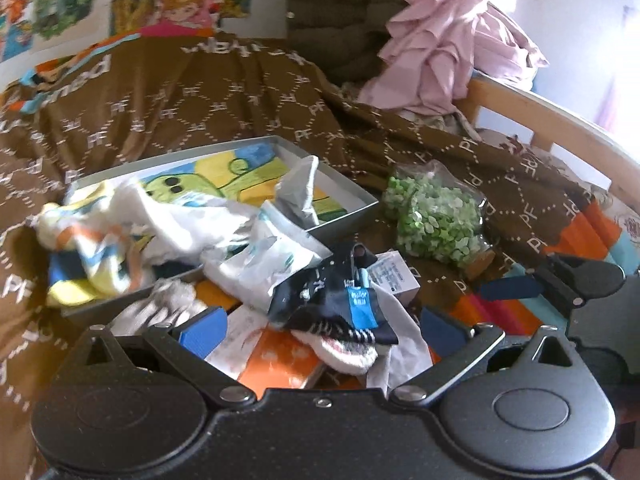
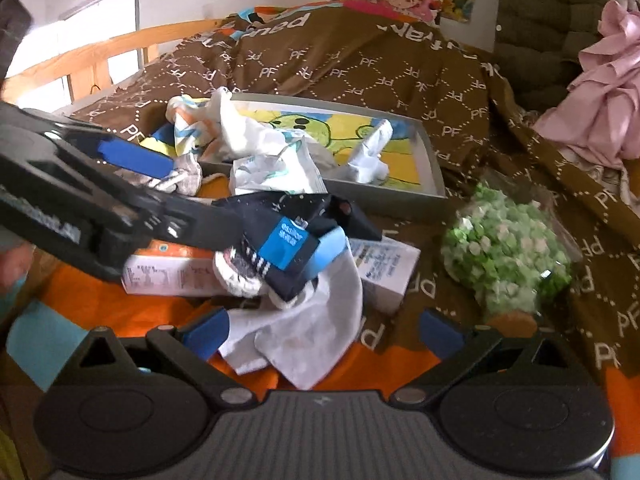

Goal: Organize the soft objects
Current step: 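Grasp the black blue-tagged sock with the left tool while the right tool grasps white cloth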

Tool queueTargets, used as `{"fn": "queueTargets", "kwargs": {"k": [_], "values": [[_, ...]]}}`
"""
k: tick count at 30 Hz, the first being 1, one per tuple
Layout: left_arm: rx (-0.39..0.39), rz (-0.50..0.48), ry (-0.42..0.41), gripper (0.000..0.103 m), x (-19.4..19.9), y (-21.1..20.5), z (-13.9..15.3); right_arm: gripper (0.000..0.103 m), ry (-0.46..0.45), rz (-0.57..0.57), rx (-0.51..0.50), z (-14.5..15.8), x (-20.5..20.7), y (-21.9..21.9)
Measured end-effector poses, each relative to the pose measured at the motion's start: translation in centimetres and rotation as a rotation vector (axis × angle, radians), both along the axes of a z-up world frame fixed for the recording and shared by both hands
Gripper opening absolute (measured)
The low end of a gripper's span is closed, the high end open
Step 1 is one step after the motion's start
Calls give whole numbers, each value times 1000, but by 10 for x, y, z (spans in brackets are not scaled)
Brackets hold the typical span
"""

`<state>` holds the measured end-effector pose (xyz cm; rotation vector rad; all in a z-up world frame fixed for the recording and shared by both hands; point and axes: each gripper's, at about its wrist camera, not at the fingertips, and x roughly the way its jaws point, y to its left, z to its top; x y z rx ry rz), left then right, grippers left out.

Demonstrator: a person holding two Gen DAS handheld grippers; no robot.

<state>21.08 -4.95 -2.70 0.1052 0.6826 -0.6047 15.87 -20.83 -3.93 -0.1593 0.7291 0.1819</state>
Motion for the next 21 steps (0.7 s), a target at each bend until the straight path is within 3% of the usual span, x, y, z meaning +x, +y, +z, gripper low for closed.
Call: {"fn": "queueTargets", "kwargs": {"k": [8,21], "values": [[-17,-80,64,88,28,-20,-23,102,38,1,-20,-15,19,2],[55,-116,16,49,27,-31,-34,94,88,33,-78,-33,29,15]]}}
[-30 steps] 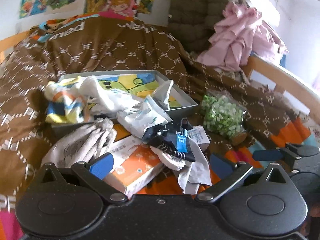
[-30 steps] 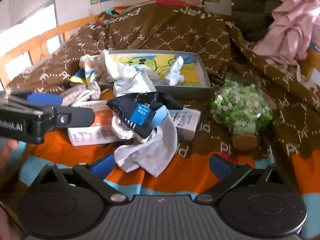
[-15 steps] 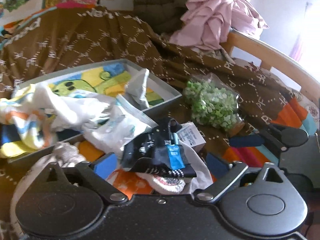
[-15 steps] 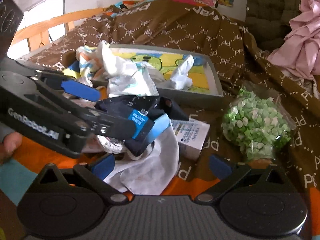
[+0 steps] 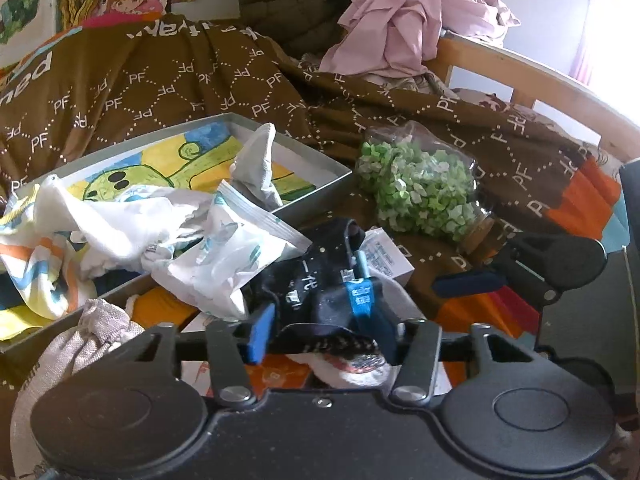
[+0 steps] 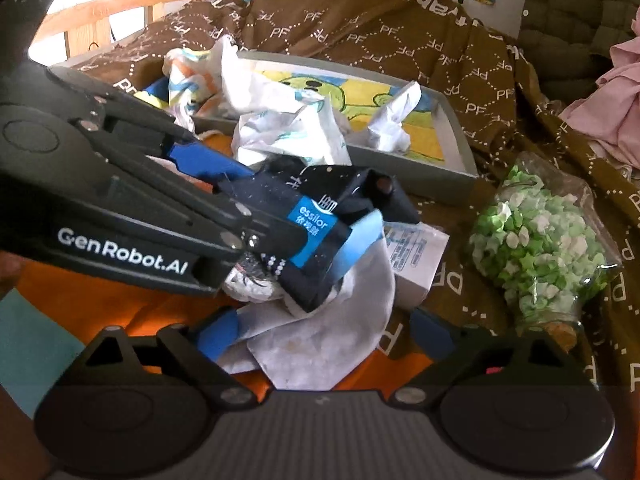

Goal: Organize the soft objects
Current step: 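Grasp the black blue-tagged sock with the left tool while the right tool grasps white cloth, then lift both held items and carry them over the grey painting tray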

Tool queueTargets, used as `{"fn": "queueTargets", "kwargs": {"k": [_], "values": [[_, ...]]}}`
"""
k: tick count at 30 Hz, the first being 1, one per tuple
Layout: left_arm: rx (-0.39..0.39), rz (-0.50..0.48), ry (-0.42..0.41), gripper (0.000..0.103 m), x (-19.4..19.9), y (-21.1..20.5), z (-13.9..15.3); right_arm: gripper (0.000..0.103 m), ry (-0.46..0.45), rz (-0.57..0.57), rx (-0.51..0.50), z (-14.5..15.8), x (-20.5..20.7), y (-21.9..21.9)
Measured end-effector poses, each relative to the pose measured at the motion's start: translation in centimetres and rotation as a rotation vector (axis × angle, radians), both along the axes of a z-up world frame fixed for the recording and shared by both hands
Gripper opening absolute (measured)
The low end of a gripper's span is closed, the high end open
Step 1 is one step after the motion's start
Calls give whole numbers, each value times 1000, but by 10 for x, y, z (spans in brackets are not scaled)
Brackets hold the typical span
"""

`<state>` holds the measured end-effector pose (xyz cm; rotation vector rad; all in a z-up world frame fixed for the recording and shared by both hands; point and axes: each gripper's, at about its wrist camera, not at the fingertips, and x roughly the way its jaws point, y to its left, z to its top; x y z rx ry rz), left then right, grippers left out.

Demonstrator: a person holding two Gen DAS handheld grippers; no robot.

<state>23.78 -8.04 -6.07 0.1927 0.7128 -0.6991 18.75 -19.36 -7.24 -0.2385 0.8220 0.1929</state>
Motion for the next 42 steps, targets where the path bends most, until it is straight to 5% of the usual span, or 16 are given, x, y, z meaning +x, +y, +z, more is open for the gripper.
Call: {"fn": "queueTargets", "kwargs": {"k": [8,15,30,42], "values": [[5,16,-22,29,0,3,1,90,36,-26,8,-3,1,-3],[-109,97,59,9,13,21,6,78,96,-61,93,-5,5,-14],[-214,173,88,5,15,37,19,22,134,-101,230,-2,4,-28],[-310,161,118,5,5,44,32,13,4,-207,159,21,-11,-36]]}}
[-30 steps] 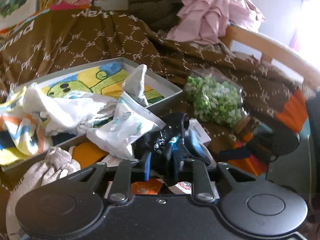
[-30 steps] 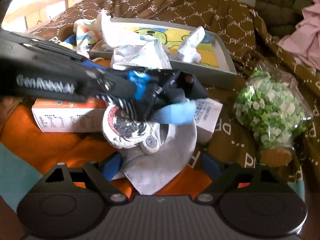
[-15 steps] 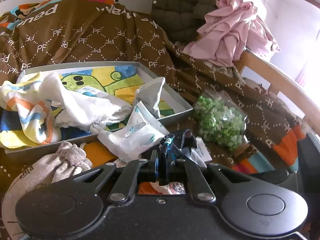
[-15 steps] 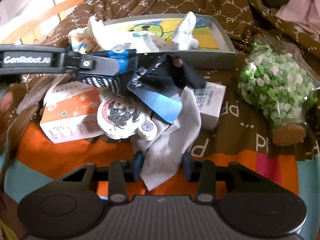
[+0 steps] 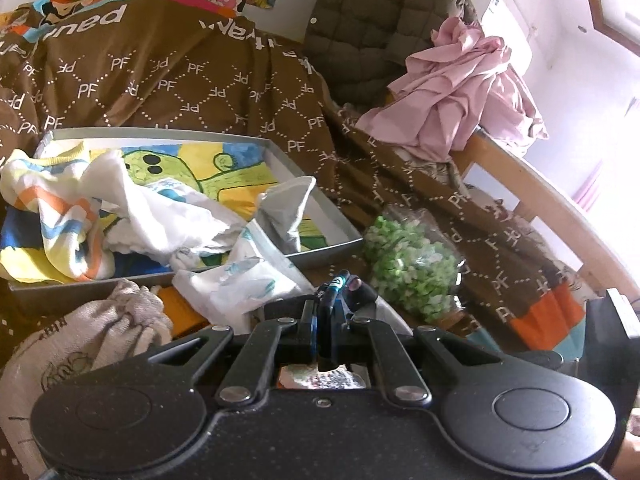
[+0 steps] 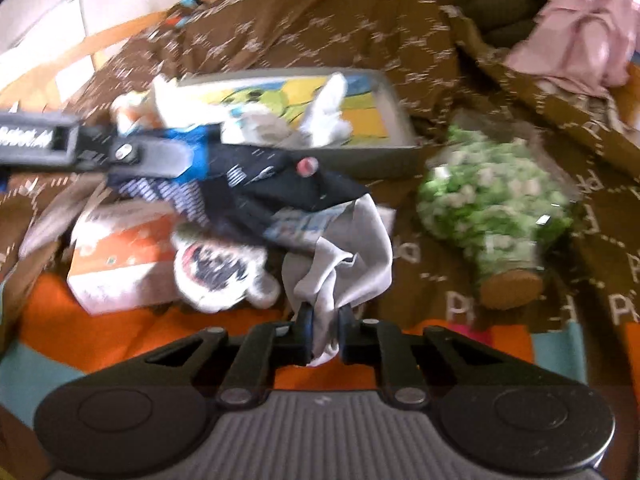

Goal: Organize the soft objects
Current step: 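Lift both held items and carry them over the grey painting tray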

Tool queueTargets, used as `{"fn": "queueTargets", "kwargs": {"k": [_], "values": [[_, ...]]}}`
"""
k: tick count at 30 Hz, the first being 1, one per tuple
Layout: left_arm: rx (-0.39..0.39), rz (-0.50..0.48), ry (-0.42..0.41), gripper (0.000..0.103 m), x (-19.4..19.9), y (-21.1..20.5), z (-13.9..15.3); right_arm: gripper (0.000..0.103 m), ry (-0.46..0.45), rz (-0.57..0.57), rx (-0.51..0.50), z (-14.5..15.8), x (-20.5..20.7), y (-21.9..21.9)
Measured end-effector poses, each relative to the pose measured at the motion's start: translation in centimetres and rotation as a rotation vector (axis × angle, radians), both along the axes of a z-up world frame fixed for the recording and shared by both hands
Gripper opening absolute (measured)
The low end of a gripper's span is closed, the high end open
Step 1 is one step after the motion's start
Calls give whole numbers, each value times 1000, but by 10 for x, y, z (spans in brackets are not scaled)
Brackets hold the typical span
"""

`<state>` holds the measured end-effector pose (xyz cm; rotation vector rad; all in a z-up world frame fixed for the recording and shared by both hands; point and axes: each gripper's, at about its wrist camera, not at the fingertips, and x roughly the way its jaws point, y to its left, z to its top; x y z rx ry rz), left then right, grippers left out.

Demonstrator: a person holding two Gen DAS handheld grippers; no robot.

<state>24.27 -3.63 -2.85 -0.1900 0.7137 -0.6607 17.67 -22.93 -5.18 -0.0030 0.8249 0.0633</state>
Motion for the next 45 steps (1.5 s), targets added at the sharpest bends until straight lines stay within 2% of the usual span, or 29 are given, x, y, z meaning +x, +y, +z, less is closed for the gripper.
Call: {"fn": "queueTargets", "kwargs": {"k": [5,13,21,27,31,37,40,45], "values": [[-41,-5,-9,5,-5,3,9,13,-100,-18,-27,11,-6,-3],[-123,18,-87,5,-11,11,26,13,-289,-35,-39,32,-9,-5],[-150,115,-189,5,-5,30,38,13,-325,-36,-64,33,-3,-1],[-181,165,-246,5,11,42,52,13,-397,49,-80,38,21,13],[-174,188,-294,5,22,50,54,13,-420,73,-43,41,49,22],[-199,267,-296,5,49,69,45,13,-418,127,-25,37,92,37],[-202,302,-282,5,61,78,37,13,-388,139,-14,33,112,42],[-159,348,-229,5,74,87,16,13,-326,145,8,24,132,45]]}}
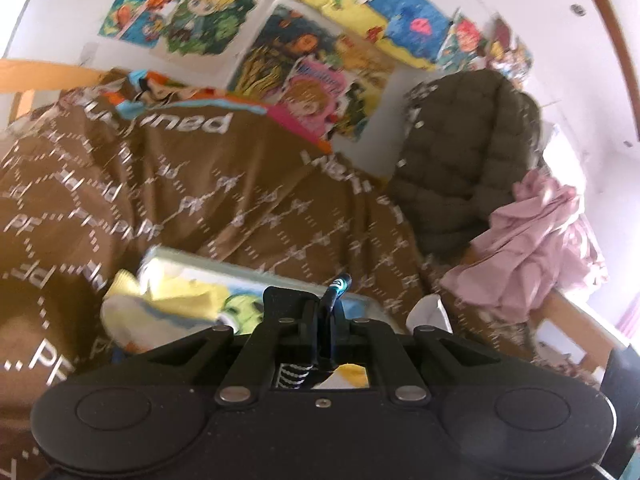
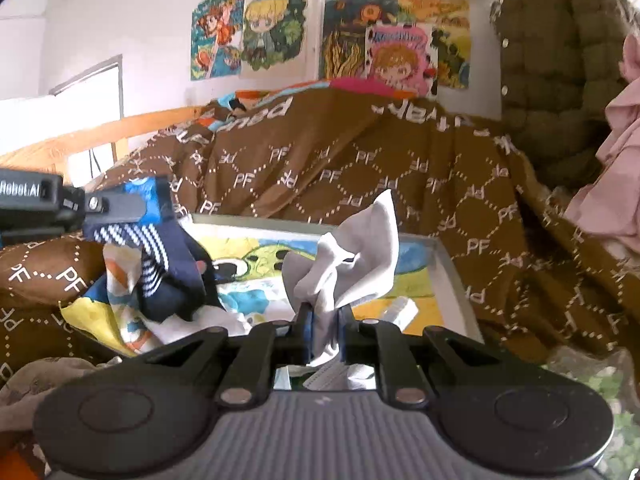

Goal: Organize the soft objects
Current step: 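Lift both held items and carry them over the grey painting tray, then lower both items into the tray and open both tools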

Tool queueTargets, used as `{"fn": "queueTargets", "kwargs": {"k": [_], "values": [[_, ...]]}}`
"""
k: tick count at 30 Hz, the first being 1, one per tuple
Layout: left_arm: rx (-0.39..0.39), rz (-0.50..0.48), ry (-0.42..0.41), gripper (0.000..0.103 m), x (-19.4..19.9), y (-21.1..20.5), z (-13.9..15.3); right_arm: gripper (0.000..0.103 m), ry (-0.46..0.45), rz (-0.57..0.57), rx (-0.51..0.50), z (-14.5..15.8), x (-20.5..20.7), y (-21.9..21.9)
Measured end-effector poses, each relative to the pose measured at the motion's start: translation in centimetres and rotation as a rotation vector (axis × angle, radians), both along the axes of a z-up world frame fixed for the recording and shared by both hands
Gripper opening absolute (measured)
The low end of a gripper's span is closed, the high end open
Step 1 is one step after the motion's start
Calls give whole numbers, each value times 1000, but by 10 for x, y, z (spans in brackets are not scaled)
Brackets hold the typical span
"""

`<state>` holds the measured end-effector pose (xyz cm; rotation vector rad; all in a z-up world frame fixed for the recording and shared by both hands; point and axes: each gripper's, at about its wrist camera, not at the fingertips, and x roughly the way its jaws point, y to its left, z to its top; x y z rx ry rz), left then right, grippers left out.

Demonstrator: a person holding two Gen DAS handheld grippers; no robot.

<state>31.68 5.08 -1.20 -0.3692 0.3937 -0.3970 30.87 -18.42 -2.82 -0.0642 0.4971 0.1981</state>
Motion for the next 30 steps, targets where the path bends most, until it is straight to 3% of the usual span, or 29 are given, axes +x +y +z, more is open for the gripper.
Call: {"fn": "queueTargets", "kwargs": {"k": [11,19,26,30], "values": [[80,31,131,6,14,2,-30,15,37,11,-11,-10,9,4],[114,18,169,8,15,-4,-35,21,64,-5,-2,-12,12,0],[116,20,180,18,15,-8,-33,32,61,-14,6,-10,11,-2],[111,23,171,30,13,-9,-30,43,42,-19,13,-4,8,-3]]}}
